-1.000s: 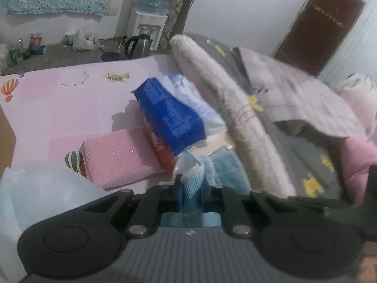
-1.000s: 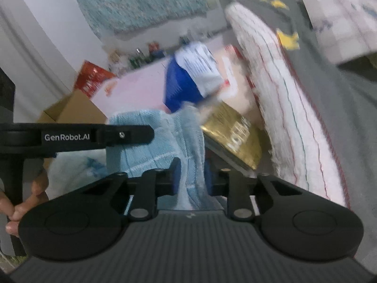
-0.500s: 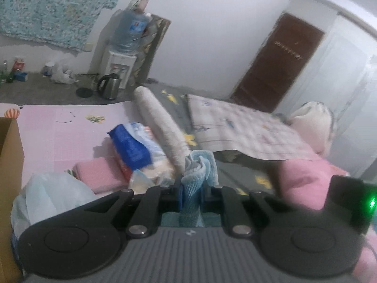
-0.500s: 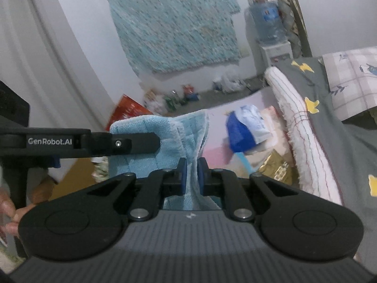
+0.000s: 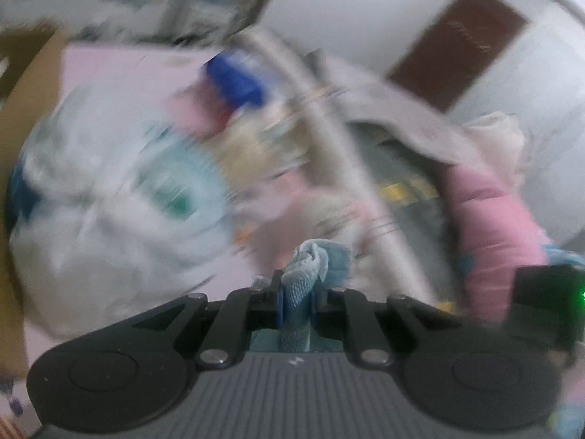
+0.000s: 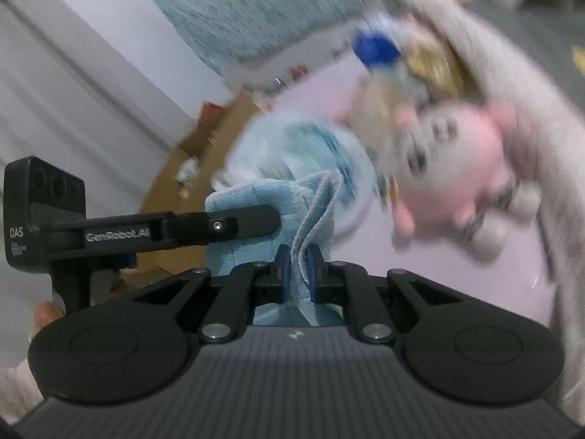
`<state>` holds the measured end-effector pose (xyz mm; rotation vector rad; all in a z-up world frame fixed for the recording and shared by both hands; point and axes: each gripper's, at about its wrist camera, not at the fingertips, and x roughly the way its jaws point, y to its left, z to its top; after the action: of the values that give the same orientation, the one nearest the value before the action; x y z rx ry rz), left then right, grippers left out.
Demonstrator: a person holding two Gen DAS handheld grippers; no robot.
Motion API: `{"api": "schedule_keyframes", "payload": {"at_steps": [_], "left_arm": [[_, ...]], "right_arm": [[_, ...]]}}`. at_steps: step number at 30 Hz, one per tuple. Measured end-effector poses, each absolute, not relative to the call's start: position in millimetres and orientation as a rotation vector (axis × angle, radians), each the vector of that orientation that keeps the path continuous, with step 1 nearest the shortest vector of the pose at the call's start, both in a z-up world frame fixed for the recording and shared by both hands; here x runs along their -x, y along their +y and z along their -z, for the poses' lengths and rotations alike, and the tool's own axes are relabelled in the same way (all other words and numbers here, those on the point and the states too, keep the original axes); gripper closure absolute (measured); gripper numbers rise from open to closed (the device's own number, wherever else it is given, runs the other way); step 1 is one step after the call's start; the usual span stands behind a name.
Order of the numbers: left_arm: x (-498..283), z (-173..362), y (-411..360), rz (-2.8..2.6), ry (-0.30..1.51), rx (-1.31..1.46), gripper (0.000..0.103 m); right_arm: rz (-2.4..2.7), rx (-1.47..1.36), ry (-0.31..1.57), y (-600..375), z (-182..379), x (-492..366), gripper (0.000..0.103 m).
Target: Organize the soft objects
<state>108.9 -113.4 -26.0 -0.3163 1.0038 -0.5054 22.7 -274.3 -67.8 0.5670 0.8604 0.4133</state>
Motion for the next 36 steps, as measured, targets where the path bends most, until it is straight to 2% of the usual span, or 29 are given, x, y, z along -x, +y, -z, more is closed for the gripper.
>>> {"api": "schedule_keyframes", "payload": {"at_steps": [5,6,10,13,18,24,29,36], "left_arm": [[-122,69,-100,0.391,1.069,0.292,0.088],[-121,70,-97,0.384,1.07,0.29,0.085],[-123,62,-91,0.388,1.051,0.251,0.052],[-118,53,-88,0.424,1.054,0.218,0.036],[-105,59,-90,0.481,1.15,0.177,0.025],[-103,88,-90,0.49,1.255,0.217,0.024],[-111,95,-76,0.5,1.242,0.353,0.023],[-128,105,-64,0.501,1.282,0.552,0.022]], "right_arm": [[-0.355,-0.605,0.951,-264,121,-33,0.094],[-0.346,-0.608,0.958,-263,126,-34,0.092],[-0.325,-0.633,0.968,-263,138,-35,0.091],[-0.324,-0.644,0.949,-268,132,-26,0.086],[-0.298,-0.619,0.906,-279,124,-23,0.076],[-0.298,-0.603,0.93,-273,129,-11,0.073],[-0.321,-0.7,0.932,-267,146,-16,0.074],[-0.389,-0.642,0.918,-247,149,-15,0.074]]}}
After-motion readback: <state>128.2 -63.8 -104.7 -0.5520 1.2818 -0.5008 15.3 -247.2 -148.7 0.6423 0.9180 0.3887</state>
